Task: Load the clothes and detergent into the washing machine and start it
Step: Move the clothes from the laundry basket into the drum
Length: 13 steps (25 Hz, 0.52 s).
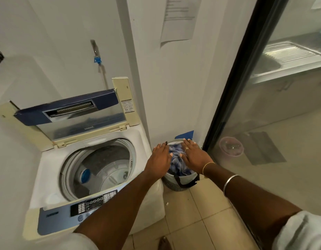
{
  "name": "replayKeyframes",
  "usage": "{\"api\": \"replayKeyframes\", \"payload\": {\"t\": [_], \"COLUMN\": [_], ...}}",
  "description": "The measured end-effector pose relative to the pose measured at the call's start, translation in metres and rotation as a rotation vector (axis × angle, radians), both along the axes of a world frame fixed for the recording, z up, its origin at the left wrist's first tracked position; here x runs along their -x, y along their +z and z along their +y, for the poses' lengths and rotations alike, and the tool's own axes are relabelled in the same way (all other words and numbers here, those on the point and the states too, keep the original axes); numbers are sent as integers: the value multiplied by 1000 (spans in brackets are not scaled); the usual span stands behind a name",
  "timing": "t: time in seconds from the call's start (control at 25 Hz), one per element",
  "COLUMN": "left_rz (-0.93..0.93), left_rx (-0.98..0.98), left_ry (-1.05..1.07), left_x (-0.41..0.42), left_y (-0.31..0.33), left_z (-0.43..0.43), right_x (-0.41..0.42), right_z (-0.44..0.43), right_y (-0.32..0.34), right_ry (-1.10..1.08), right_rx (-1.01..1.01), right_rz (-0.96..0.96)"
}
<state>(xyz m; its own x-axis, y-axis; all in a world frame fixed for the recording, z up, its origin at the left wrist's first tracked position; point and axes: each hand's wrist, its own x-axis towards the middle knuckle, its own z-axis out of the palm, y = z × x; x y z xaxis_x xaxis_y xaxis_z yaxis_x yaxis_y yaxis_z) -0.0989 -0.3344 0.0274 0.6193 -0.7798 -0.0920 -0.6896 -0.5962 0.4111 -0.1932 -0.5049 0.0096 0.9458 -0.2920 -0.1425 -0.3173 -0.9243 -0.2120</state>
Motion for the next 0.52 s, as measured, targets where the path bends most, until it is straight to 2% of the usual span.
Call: {"api": "replayKeyframes", "payload": {"t": [0.32,0.52], "left_rz": [140,150], "left_rx": [-34,-110], "left_ry": [5,32], "left_x": [-49,-73], "left_y": [-44,-70], "left_z": [-29,-62], "right_x": [-53,-73], "right_z": [-23,-54], "right_y": [-43,-77], "right_ry": [-35,-3], "right_rx": [-60,-88], "right_rz": [107,147]}}
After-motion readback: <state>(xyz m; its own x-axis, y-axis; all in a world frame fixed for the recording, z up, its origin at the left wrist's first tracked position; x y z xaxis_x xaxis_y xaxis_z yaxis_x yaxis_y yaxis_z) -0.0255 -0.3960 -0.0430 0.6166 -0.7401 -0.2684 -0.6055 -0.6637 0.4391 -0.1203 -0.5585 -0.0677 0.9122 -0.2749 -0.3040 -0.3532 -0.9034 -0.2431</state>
